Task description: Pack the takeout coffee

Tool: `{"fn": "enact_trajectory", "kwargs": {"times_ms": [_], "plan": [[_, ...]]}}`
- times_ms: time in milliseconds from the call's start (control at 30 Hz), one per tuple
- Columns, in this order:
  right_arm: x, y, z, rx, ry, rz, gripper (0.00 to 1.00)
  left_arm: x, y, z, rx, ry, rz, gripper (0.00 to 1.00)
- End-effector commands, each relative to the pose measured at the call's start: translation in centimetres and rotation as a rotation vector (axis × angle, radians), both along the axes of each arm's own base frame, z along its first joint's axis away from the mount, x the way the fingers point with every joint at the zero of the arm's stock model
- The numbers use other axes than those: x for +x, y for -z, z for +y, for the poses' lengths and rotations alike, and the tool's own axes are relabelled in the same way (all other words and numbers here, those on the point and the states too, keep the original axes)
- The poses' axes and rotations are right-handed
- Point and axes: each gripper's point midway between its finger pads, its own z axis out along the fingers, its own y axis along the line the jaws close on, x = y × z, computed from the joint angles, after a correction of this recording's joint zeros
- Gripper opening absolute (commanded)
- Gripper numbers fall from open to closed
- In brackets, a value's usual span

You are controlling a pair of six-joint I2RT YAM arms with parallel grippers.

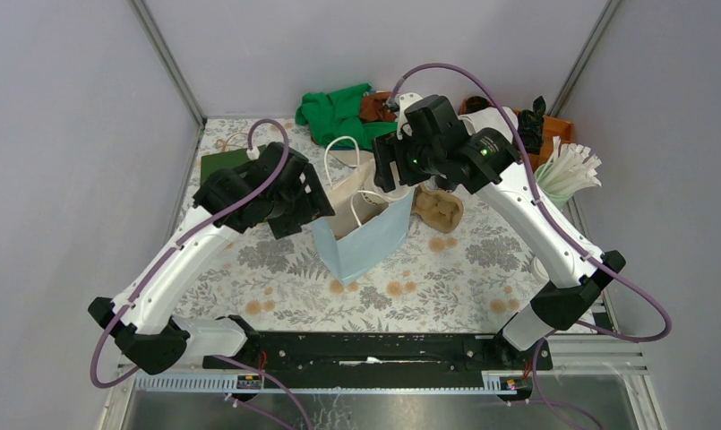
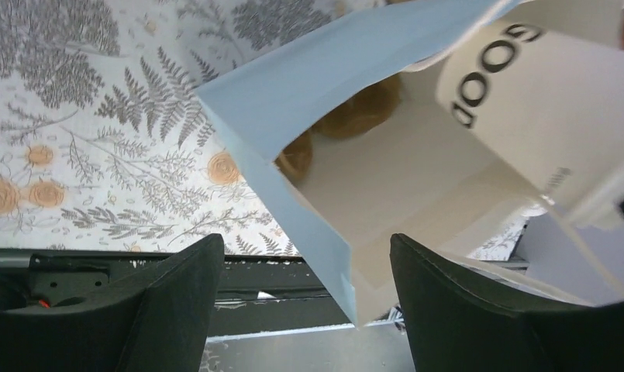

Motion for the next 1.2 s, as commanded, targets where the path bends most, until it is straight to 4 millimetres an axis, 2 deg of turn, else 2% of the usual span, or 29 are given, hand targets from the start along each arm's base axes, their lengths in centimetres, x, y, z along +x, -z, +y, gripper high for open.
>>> {"fn": "enact_trajectory", "kwargs": {"times_ms": [0, 67, 133, 267, 333, 400, 567, 667, 867, 1000, 1067, 1133, 1167], "plan": [[0.5, -1.2, 0.7, 0.030, -0.012, -0.061, 0.72, -0.2, 1.8, -0.6, -0.046, -0.038, 0.060, 0.82], [0.5, -1.2, 0.7, 0.026, -0.015, -0.059, 0.72, 0.9, 2.8, -0.8, -0.060, -0.048, 0.056, 0.79], [0.5, -1.4, 0.7, 0.025, -0.017, -0.059, 0.72, 2.2, 3.5, -1.0, -0.071, -0.059, 0.049, 0.68], [0.3, -1.8, 0.6, 0.013, -0.023, -0.057, 0.71, 3.9, 4.2, -0.9, -0.016, -0.002, 0.007, 0.32], [0.0, -2.0, 0.5, 0.004, -0.023, -0.053, 0.71, 4.3, 4.8, -0.8, 0.041, 0.085, 0.015, 0.15], [-0.4, -2.1, 0.4, -0.005, -0.027, -0.052, 0.71, 4.8, 4.2, -1.2, 0.084, 0.206, -0.004, 0.01], [-1.8, -2.0, 0.7, -0.045, -0.041, -0.046, 0.71, 5.2, 2.7, -3.6, 0.099, 0.541, -0.068, 0.00], [-2.9, -1.8, 0.5, -0.051, -0.044, -0.025, 0.71, 6.0, 2.9, -4.2, 0.140, 0.664, -0.103, 0.00], [-5.1, -2.1, -0.8, -0.051, -0.040, 0.018, 0.71, 8.4, 4.1, -5.0, 0.254, 0.887, -0.166, 0.00], [-6.1, -1.8, -1.4, -0.061, -0.043, 0.044, 0.71, 11.4, 4.1, -7.3, 0.286, 0.993, -0.280, 0.00], [-6.1, -1.6, -1.7, -0.065, -0.029, 0.045, 0.70, 13.1, 3.5, -8.4, 0.302, 0.998, -0.320, 0.07], [-6.0, -1.5, -1.6, -0.059, -0.022, 0.041, 0.70, 14.5, 2.7, -9.3, 0.293, 0.965, -0.358, 0.22], [-5.9, -1.5, -1.7, -0.053, -0.014, 0.036, 0.70, 14.8, 2.3, -9.6, 0.286, 0.943, -0.365, 0.34]]}}
